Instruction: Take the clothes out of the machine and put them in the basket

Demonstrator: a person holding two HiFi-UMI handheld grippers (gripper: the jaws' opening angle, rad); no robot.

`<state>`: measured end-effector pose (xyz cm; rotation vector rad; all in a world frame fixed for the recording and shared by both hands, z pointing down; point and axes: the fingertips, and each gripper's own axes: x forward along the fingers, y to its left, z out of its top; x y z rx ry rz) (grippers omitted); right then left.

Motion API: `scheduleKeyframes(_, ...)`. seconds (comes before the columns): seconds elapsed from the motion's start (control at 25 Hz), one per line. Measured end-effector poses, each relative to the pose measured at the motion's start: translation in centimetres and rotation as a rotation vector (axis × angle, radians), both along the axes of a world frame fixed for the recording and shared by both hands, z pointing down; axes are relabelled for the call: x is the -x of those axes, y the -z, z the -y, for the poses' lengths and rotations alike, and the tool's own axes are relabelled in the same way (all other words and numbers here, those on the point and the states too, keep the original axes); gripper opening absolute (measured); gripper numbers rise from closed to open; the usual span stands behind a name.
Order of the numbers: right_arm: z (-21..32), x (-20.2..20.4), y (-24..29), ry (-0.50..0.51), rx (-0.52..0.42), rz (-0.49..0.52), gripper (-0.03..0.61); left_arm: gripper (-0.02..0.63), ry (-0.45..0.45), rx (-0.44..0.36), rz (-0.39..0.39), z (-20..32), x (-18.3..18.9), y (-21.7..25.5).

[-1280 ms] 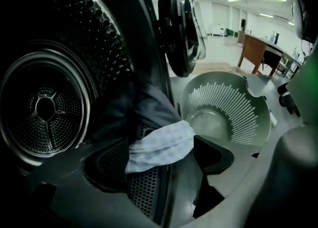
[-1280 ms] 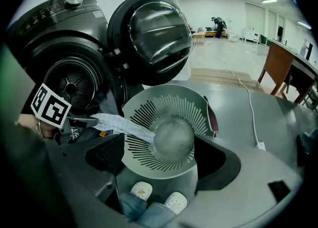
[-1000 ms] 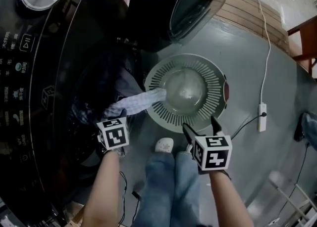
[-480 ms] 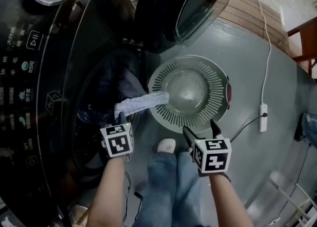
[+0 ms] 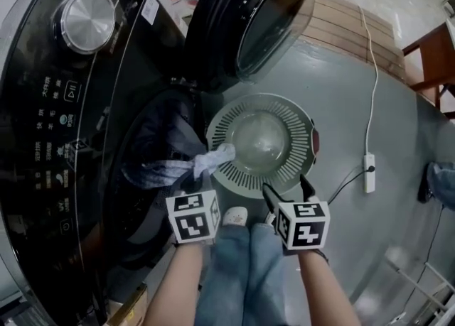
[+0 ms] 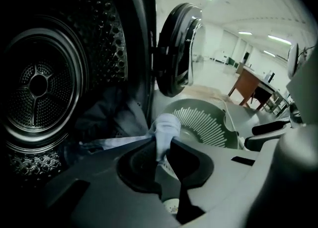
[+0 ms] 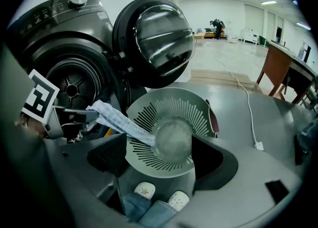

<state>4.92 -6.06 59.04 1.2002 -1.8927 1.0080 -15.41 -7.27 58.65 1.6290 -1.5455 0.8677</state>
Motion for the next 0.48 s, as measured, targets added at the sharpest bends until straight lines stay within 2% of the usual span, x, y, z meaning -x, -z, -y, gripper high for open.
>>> scheduleKeyframes(0.28, 0.7, -3.5, 0.4, -0.096, 0.011, 0.006, 0.399, 0.038, -0.120, -0.032, -0.098, 3.1, -6.9, 2.1)
scheduleKeyframes(0.48, 1.0, -5.5, 0.2, -0.152, 0.017, 0.012, 0.390, 0.038, -0.154, -0.069, -0.163, 5.3, -10.3, 3.6)
